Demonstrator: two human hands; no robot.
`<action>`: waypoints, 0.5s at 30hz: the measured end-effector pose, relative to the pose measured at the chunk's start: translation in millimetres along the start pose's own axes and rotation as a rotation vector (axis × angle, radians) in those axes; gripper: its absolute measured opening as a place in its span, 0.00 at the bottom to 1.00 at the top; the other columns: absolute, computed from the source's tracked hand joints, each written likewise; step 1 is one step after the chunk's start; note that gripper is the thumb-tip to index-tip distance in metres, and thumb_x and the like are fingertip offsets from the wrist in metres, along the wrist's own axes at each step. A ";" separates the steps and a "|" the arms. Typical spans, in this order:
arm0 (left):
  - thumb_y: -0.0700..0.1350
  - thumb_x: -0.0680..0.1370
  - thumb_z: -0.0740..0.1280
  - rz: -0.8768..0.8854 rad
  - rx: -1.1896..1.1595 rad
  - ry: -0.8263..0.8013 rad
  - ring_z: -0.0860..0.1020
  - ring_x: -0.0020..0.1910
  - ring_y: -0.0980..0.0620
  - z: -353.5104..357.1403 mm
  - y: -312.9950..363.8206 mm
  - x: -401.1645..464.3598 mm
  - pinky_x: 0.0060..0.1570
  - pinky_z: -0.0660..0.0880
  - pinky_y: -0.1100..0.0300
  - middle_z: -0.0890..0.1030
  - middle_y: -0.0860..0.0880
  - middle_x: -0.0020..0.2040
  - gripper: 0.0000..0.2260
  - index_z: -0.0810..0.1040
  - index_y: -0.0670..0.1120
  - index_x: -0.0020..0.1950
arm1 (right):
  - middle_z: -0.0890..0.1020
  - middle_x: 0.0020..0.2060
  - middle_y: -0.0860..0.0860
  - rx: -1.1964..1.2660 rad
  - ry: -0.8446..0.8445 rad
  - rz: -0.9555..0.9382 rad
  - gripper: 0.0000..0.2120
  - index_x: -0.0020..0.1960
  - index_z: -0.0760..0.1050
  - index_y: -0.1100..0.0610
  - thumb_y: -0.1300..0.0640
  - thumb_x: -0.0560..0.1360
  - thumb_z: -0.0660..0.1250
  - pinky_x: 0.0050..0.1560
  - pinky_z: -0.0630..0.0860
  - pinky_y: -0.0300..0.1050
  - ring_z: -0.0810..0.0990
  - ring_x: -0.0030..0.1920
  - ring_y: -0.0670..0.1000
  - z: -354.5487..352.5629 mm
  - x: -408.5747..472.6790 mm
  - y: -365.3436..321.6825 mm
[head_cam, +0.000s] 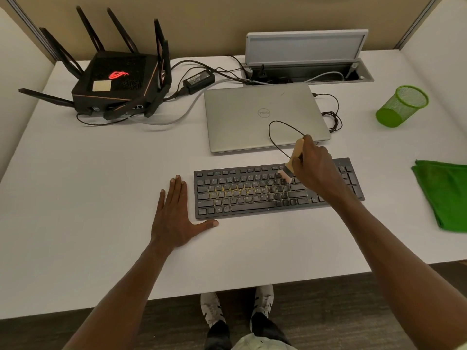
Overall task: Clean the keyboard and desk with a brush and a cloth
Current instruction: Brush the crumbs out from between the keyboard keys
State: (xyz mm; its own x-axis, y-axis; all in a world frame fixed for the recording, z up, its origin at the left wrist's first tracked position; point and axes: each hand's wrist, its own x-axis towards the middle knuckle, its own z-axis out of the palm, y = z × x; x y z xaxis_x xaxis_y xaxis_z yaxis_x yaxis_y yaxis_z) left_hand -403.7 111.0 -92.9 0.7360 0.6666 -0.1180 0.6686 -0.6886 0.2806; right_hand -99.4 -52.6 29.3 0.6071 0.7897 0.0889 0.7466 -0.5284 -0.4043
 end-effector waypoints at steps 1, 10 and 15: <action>0.87 0.63 0.49 0.000 0.002 -0.005 0.37 0.82 0.51 -0.3 0.3 0.0 0.81 0.42 0.47 0.39 0.45 0.83 0.65 0.46 0.39 0.83 | 0.75 0.36 0.57 -0.017 -0.006 -0.006 0.12 0.57 0.65 0.66 0.63 0.77 0.63 0.30 0.69 0.46 0.74 0.33 0.57 -0.7 -1.0 1.3; 0.87 0.64 0.50 0.004 0.007 0.000 0.38 0.82 0.51 0.0 0.2 0.2 0.81 0.42 0.46 0.40 0.45 0.83 0.65 0.46 0.39 0.83 | 0.80 0.37 0.57 0.061 -0.052 -0.159 0.09 0.58 0.66 0.63 0.63 0.80 0.61 0.25 0.64 0.37 0.74 0.29 0.50 0.5 4.4 -4.1; 0.87 0.63 0.49 -0.002 0.011 -0.006 0.37 0.82 0.51 -0.8 0.2 0.2 0.81 0.42 0.47 0.40 0.45 0.84 0.65 0.46 0.39 0.83 | 0.81 0.40 0.61 -0.081 -0.137 -0.273 0.11 0.59 0.68 0.63 0.65 0.78 0.64 0.28 0.60 0.35 0.74 0.33 0.53 -6.5 0.9 4.0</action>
State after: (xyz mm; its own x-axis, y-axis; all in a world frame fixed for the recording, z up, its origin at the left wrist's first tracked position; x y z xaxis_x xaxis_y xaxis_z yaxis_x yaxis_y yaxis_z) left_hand -403.5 111.3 -92.1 0.7355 0.6662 -0.1237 0.6710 -0.6907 0.2696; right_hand -94.1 -56.0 33.7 0.3430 0.9375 0.0588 0.8994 -0.3098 -0.3084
